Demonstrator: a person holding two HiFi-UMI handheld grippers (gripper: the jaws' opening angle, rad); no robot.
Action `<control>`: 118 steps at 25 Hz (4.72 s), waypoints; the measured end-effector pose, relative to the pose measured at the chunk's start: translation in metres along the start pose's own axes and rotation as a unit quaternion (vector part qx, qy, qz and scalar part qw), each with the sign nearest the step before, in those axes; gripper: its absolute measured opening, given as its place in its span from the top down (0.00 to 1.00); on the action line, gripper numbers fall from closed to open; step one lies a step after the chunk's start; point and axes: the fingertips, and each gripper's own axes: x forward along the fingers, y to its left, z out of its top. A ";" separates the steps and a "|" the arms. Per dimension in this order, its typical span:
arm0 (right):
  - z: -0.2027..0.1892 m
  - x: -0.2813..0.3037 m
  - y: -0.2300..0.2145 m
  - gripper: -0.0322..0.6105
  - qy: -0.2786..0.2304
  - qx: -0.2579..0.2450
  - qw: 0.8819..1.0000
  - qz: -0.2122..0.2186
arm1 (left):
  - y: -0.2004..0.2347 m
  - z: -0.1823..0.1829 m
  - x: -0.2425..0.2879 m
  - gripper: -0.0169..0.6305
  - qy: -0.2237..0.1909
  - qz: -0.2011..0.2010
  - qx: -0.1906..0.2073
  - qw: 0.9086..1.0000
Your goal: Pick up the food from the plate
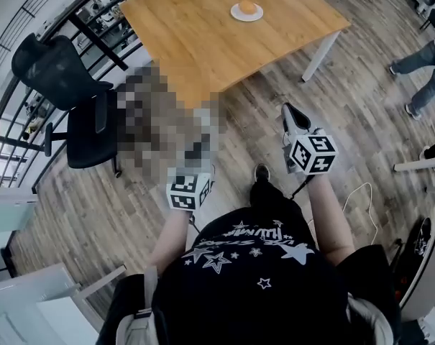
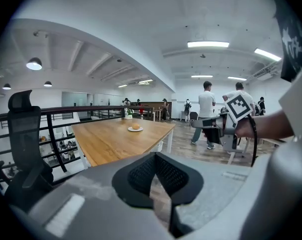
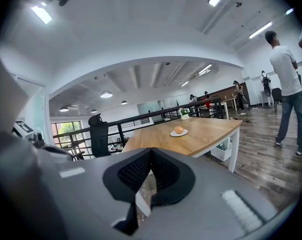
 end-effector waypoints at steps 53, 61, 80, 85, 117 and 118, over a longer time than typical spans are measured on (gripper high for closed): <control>0.093 0.295 -0.209 0.78 0.070 -0.011 0.996 0.045 | 0.132 0.125 0.325 0.97 0.000 0.047 -0.054 0.997; 0.106 0.360 -0.209 0.60 0.095 -0.019 0.993 0.059 | 0.175 0.145 0.364 0.97 -0.001 0.042 -0.061 0.997; 0.076 0.502 -0.219 0.35 0.184 -0.061 0.979 0.062 | 0.269 0.141 0.423 0.97 0.018 0.057 -0.104 0.993; 0.061 0.525 -0.224 0.36 0.202 -0.073 0.975 0.056 | 0.281 0.132 0.430 0.97 0.026 0.058 -0.114 0.991; 0.027 0.587 -0.229 0.42 0.261 -0.133 0.955 0.056 | 0.290 0.111 0.443 0.97 0.047 0.052 -0.136 0.988; 0.027 0.587 -0.229 0.42 0.261 -0.133 0.955 0.056 | 0.290 0.111 0.444 0.97 0.047 0.051 -0.136 0.988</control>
